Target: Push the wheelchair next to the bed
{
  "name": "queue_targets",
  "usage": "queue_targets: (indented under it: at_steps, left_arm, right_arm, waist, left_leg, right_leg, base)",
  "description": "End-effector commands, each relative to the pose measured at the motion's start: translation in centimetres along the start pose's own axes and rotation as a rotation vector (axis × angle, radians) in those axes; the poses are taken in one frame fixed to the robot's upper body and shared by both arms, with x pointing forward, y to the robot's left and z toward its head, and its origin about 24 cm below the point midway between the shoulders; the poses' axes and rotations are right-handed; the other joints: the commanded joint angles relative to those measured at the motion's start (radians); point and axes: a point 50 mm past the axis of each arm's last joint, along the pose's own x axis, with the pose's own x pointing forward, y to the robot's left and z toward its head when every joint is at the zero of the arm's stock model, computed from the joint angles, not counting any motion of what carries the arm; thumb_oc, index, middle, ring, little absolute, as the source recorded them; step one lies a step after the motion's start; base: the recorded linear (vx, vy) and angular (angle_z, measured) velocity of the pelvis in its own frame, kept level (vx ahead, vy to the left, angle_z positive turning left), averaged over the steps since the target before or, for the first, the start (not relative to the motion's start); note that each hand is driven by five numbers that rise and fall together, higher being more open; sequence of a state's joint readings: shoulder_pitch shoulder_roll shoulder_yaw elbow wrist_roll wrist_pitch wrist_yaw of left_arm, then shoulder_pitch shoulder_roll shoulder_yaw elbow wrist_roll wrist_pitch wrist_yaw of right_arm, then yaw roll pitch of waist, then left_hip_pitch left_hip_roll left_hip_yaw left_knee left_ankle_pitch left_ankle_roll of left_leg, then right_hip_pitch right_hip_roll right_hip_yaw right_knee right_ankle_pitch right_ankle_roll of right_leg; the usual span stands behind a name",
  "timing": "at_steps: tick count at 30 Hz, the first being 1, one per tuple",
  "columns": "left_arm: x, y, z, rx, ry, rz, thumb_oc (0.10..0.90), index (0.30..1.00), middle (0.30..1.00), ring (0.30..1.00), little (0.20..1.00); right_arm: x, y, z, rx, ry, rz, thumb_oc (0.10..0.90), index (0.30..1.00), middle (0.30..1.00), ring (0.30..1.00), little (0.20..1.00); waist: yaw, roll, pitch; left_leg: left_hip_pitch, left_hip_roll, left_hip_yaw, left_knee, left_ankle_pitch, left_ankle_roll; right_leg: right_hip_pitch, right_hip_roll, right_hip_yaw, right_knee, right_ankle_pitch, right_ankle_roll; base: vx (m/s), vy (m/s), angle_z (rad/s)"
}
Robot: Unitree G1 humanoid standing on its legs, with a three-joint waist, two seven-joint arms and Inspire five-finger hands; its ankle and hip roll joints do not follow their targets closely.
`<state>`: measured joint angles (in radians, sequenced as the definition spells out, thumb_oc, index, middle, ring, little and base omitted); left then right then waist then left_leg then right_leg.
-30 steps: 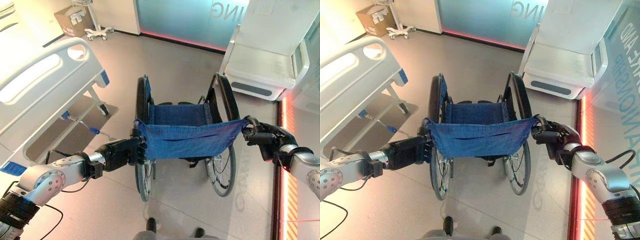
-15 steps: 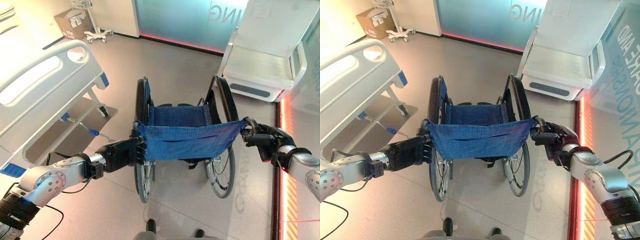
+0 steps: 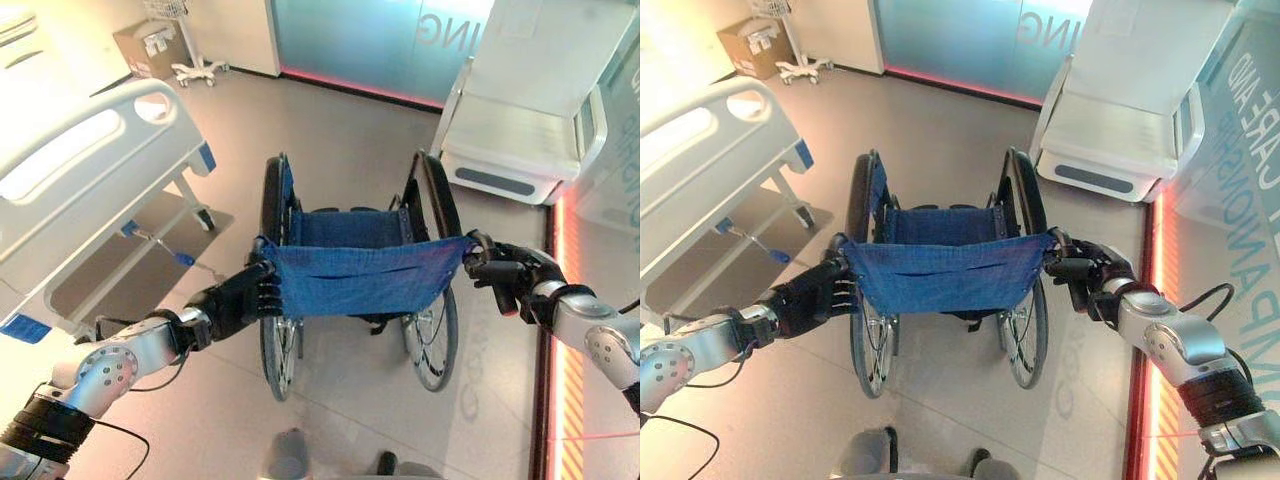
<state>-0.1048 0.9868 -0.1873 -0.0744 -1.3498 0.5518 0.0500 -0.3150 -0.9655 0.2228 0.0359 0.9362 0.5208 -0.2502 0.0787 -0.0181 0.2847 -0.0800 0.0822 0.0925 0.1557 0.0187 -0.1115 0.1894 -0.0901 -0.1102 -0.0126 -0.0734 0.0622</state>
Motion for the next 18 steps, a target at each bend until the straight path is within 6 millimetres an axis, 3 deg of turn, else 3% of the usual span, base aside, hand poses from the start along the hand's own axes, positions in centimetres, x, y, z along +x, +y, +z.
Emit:
queue_targets:
  at_steps: [1,4,5,6,11,12,13,16,18]
  left_arm:
    - [-2.5,0.5,7.4,-0.008,-0.454,-0.011,0.400,0.300,0.300,0.300,0.300]
    - [-2.8,0.8,7.3,0.006,-0.476,0.001,0.400,0.300,0.300,0.300,0.300]
    - [-2.8,0.9,7.4,0.003,-0.481,0.004,0.400,0.300,0.300,0.300,0.300]
    - [-2.7,1.1,7.5,0.004,-0.488,0.004,0.400,0.300,0.300,0.300,0.300]
    - [-2.6,1.1,7.5,0.017,-0.476,-0.012,0.400,0.300,0.300,0.300,0.300]
    - [-2.6,0.9,7.7,0.017,-0.473,-0.021,0.400,0.300,0.300,0.300,0.300]
    - [-2.7,0.9,7.9,0.027,-0.467,-0.031,0.400,0.300,0.300,0.300,0.300]
    - [-2.8,1.0,8.3,0.035,-0.456,-0.044,0.400,0.300,0.300,0.300,0.300]
    - [-2.8,1.1,8.5,0.038,-0.454,-0.046,0.400,0.300,0.300,0.300,0.300]
  right_arm:
    - [-1.4,3.1,5.3,-0.089,-0.269,0.253,0.400,0.300,0.300,0.300,0.300]
    - [-1.7,2.9,5.7,-0.088,-0.277,0.273,0.400,0.300,0.300,0.300,0.300]
    - [-1.7,3.0,5.9,-0.085,-0.279,0.282,0.400,0.300,0.300,0.300,0.300]
    - [-1.6,3.1,5.8,-0.078,-0.280,0.294,0.400,0.300,0.300,0.300,0.300]
    - [-1.7,2.9,5.3,-0.067,-0.290,0.283,0.400,0.300,0.300,0.300,0.300]
    - [-1.8,2.9,5.4,-0.060,-0.295,0.273,0.400,0.300,0.300,0.300,0.300]
    - [-1.7,2.7,5.6,-0.046,-0.307,0.255,0.400,0.300,0.300,0.300,0.300]
    - [-1.3,2.8,6.3,-0.043,-0.327,0.240,0.400,0.300,0.300,0.300,0.300]
    - [-1.2,2.9,6.7,-0.041,-0.341,0.243,0.400,0.300,0.300,0.300,0.300]
  waist:
    - [0.021,0.035,-0.060]
    - [0.035,0.028,-0.057]
    - [0.037,0.028,-0.061]
    - [0.038,0.021,-0.071]
    - [0.051,0.000,-0.107]
    - [0.054,-0.007,-0.113]
    - [0.060,-0.015,-0.123]
    - [0.061,-0.013,-0.136]
    - [0.060,-0.012,-0.136]
  left_leg:
    - [-0.089,0.012,-0.020,-0.175,0.307,-0.029]
    - [-0.095,0.007,-0.042,-0.181,0.286,-0.018]
    - [-0.092,0.007,-0.041,-0.172,0.265,-0.013]
    - [-0.091,-0.002,-0.024,-0.141,0.200,0.006]
    - [-0.119,-0.054,-0.015,-0.056,0.125,0.051]
    - [-0.122,-0.071,-0.017,-0.044,0.117,0.061]
    - [-0.114,-0.095,-0.008,-0.036,0.100,0.088]
    - [-0.076,-0.125,-0.002,-0.043,0.072,0.123]
    - [-0.061,-0.140,-0.001,-0.041,0.053,0.136]
  right_leg:
    - [0.080,0.117,-0.032,0.065,-0.029,-0.037]
    - [0.114,0.102,0.001,0.063,-0.054,-0.028]
    - [0.123,0.094,0.004,0.068,-0.068,-0.025]
    - [0.135,0.074,0.001,0.083,-0.089,-0.015]
    - [0.141,0.051,-0.010,0.163,-0.129,0.010]
    - [0.127,0.043,-0.018,0.201,-0.106,0.023]
    - [0.087,0.023,-0.038,0.330,-0.038,0.052]
    - [-0.022,0.000,-0.055,0.543,0.056,0.087]
    - [-0.064,-0.001,-0.059,0.560,0.060,0.081]
  base:
    - [0.35,0.131,-0.28]
    - [0.39,0.193,-0.54]
    - [0.34,0.224,-0.78]
    - [0.31,0.206,-0.77]
    - [0.36,0.244,-0.32]
    - [0.34,0.258,0.09]
    - [0.33,0.271,0.07]
    - [0.26,0.224,0.24]
    - [0.27,0.148,0.18]
